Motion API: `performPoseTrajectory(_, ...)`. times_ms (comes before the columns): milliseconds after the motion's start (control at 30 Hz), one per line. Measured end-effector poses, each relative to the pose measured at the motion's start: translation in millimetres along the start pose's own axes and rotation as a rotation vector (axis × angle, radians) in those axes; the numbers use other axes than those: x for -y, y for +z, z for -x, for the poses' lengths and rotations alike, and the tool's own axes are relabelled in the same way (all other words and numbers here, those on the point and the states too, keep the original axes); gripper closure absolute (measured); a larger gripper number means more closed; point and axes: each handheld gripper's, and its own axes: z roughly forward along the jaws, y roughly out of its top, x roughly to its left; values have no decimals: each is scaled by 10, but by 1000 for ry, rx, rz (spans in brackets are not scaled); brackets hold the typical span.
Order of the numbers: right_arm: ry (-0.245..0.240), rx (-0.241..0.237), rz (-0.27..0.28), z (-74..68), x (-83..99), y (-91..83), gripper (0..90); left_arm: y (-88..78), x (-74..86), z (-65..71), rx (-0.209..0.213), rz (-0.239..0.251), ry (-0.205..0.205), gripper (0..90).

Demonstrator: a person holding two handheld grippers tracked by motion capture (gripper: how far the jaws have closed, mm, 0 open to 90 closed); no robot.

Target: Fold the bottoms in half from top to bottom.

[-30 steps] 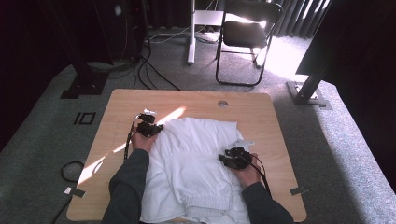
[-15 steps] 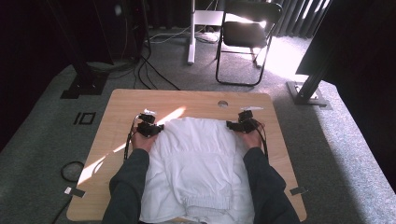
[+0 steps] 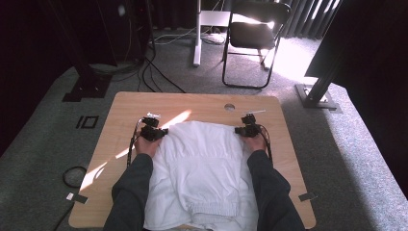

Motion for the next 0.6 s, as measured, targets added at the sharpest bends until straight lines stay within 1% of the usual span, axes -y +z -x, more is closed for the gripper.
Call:
performPoseTrajectory(100, -17, 11, 62, 34, -37, -152, 884, -156, -25, -114, 81, 78, -83, 836)
performPoseTrajectory(133, -17, 11, 62, 34, -37, -152, 884, -156, -25, -114, 81, 78, -83, 838)
performPoseTrajectory(167, -17, 13, 83, 51, -66, -219, 884, -261, -67, -174, 132, 123, -125, 838)
performPoseTrajectory(200, -23, 15, 125, 85, -139, -352, 884, -314, -93, -195, 151, 151, -145, 841)
performPoseTrajectory(233, -23, 16, 150, 94, -177, -417, 884, -366, -130, -207, 164, 173, -161, 842)
performPoseTrajectory(267, -19, 17, 174, 94, -216, -480, 885, -415, -179, -207, 169, 192, -162, 843)
performPoseTrajectory(300, -17, 15, 196, 92, -259, -541, 884, -466, -237, -195, 167, 208, -155, 843)
performPoseTrajectory(333, -17, 15, 196, 92, -259, -541, 884, -466, -237, -195, 167, 208, -155, 843)
performPoseTrajectory(367, -18, 12, 220, 78, -305, -602, 884, -564, -351, -158, 172, 239, -147, 843)
performPoseTrajectory(400, -36, 29, 258, 35, -384, -706, 884, -624, -418, -126, 170, 256, -134, 843)
performPoseTrajectory(467, -56, 48, 303, -14, -460, -827, 884, -743, -533, -66, 169, 283, -102, 840)
performPoseTrajectory(500, -64, 49, 321, -29, -487, -886, 884, -801, -570, -41, 171, 291, -87, 839)
performPoseTrajectory(533, -64, 49, 321, -29, -487, -886, 884, -801, -570, -41, 171, 291, -87, 838)
performPoseTrajectory(567, -69, 43, 334, -43, -502, -939, 884, -916, -594, -2, 176, 294, -51, 838)
performPoseTrajectory(600, -99, 38, 349, -77, -479, -1053, 883, -951, -583, 8, 175, 289, -34, 832)
